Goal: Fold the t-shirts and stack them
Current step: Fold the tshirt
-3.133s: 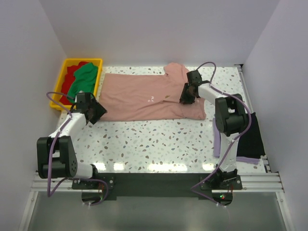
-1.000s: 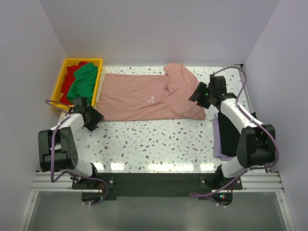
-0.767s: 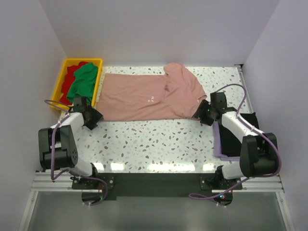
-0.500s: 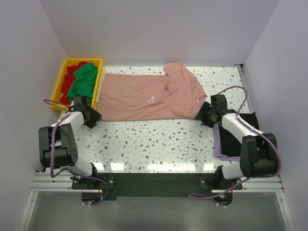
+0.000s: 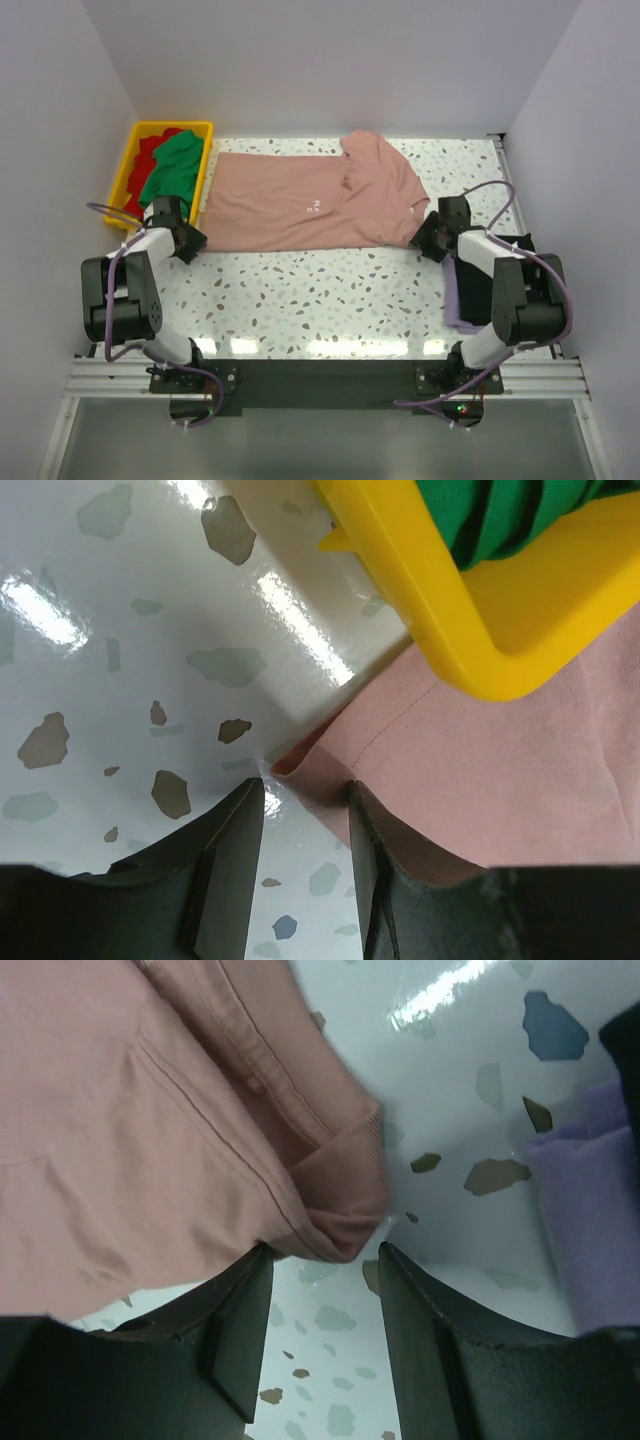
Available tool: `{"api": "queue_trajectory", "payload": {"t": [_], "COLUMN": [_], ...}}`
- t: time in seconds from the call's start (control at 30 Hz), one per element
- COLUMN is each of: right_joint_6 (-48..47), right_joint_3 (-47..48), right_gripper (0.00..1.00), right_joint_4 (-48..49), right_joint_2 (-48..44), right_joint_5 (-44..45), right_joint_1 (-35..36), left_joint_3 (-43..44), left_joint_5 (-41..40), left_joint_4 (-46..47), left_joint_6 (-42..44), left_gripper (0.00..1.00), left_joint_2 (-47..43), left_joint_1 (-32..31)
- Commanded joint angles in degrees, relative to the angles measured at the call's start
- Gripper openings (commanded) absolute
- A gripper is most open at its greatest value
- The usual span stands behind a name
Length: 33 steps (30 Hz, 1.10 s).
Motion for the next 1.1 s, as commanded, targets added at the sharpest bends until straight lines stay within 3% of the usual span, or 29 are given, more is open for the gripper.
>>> {"api": "queue_trajectory", "payload": {"t": [0.0,0.2,0.27,0.4,0.53,0.6,0.83,1.07], "right_joint_6": [1.87,1.96,1.61,0.30,-1.11,-1.55,-4.28,-4.28], "right_joint_3": [2.90,4.83,5.63,7.56,8.44,8.97,7.39,2.13], "right_gripper": [0.50,0.49,0.44,0.26,0.09,0.00,0.00,0.00], "right_joint_4": [4.01,4.28,3.58,1.38,-2.21,-3.97,-11.27,-17.34], "right_joint_2": [2.10,2.46,3.16,3.25,1.41,-0.17,-7.99,-19.15], "right_joint_5": [1.50,2.73,2.64,3.61,4.75,5.19,4.58,1.33], "right_joint_1": [-0.49,-0.84,-0.84,-1.11,-1.81,-2.25,-6.91,-7.52], "left_joint_3": [1.74,2.80,3.24,4.47,5.00,5.44,6.32,0.35], "left_joint_5": [-2.56,-3.18,-3.00,-2.83,-2.56,-2.65,-5.90,-5.81], "left_joint_4": [0.02,0.28,0.28,0.19,-0.33,-1.47,-6.22,-9.12], "left_joint_6": [0.39,0.65,0.83,1.18,1.53,1.71,3.55,4.17], "left_gripper": [0.44,0.40,0.35,0.22,0.01,0.00,0.00,0.00], "left_joint_2": [1.19,2.07,2.59,3.04,2.33,1.55,-2.41,-10.75], "left_joint_1": [0.20,0.02,-0.24,-0.68,-0.68,-0.68,-0.68,-0.68]}}
